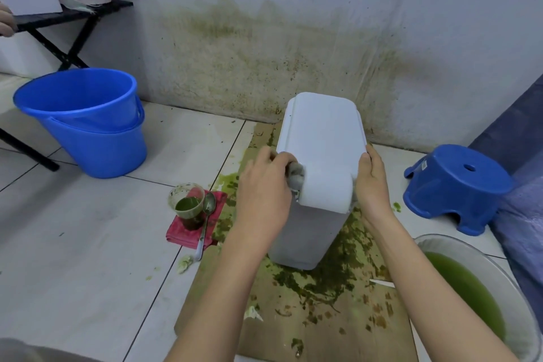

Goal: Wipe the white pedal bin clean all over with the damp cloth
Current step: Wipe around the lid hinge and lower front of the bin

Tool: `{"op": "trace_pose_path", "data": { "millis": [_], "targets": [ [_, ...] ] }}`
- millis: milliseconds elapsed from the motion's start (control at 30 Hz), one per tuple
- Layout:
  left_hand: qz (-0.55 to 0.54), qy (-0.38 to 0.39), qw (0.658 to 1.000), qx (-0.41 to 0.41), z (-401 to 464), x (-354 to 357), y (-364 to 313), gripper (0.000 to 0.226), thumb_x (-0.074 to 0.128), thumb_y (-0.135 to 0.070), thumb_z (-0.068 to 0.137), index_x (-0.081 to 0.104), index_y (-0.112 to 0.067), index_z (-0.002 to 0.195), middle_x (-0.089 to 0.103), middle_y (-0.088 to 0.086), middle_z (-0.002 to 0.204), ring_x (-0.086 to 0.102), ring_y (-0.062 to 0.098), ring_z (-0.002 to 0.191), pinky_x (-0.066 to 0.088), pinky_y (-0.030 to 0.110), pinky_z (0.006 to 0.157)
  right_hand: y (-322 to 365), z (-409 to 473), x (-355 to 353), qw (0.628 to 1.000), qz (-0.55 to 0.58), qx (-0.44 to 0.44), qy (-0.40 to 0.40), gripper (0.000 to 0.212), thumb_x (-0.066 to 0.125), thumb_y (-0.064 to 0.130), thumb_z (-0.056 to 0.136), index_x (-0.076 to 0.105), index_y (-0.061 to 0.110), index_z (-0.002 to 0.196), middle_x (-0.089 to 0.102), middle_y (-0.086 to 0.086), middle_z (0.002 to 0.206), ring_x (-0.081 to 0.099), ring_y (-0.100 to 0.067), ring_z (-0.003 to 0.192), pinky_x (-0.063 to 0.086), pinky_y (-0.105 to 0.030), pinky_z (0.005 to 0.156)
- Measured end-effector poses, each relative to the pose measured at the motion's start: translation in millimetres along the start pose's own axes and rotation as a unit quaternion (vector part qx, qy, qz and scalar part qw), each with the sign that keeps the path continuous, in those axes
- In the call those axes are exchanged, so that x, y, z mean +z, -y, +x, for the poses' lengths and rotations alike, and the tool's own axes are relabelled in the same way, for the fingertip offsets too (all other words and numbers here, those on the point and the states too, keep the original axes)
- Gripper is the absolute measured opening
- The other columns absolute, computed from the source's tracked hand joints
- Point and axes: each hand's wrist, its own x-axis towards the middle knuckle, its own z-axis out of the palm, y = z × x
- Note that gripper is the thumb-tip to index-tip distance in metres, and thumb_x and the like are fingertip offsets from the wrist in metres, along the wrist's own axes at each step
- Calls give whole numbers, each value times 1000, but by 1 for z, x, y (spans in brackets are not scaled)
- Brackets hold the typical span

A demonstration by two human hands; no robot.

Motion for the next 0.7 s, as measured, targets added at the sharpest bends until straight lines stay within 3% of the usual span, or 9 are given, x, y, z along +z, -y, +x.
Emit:
{"op": "trace_pose_path", "data": {
  "millis": [133,267,400,533,600,700],
  "targets": [
    [-10,27,999,17,-5,15,-1,39,47,2,89,59,-18,121,49,0,119,50,23,97,46,35,81,1,-3,0,1000,-11,-3,-8,45,25,31,103,28,20,147,34,3,149,34,-14,134,27,-34,112],
    [72,101,992,9,1,1,12,32,43,-3,89,63,-21,107,47,-1,107,50,24,96,40,32,72,2,-3,0,1000,-14,-5,-14,45,25,31,103,28,19,146,35,2,149,35,-14,133,26,-35,113],
    [0,12,999,-47,-3,-3,13,33,43,-3,91,62,-22,111,41,-1,103,48,21,94,39,32,73,2,-4,0,1000,-20,-2,-14,45,25,33,103,29,20,146,37,2,148,36,-15,133,28,-38,113],
    [-86,-23,996,-10,-10,21,-2,31,47,-3,93,61,-18,115,44,1,113,50,20,99,49,37,82,4,-5,0,999,-28,1,-19,45,24,32,103,29,19,146,36,1,148,36,-16,133,28,-37,112],
    [-96,-34,995,-9,-17,28,1,28,46,-4,94,62,-16,113,45,-1,113,50,16,99,47,30,83,4,-6,0,999,-28,0,-21,45,24,34,103,29,20,146,37,1,148,36,-15,132,29,-36,111],
    [-217,-58,967,-119,-13,26,23,28,41,-6,97,64,-21,101,51,-4,110,51,9,98,41,19,87,3,-7,0,1000,-18,0,-22,45,24,34,103,30,20,146,38,2,146,37,-14,131,30,-34,110]
  ]
}}
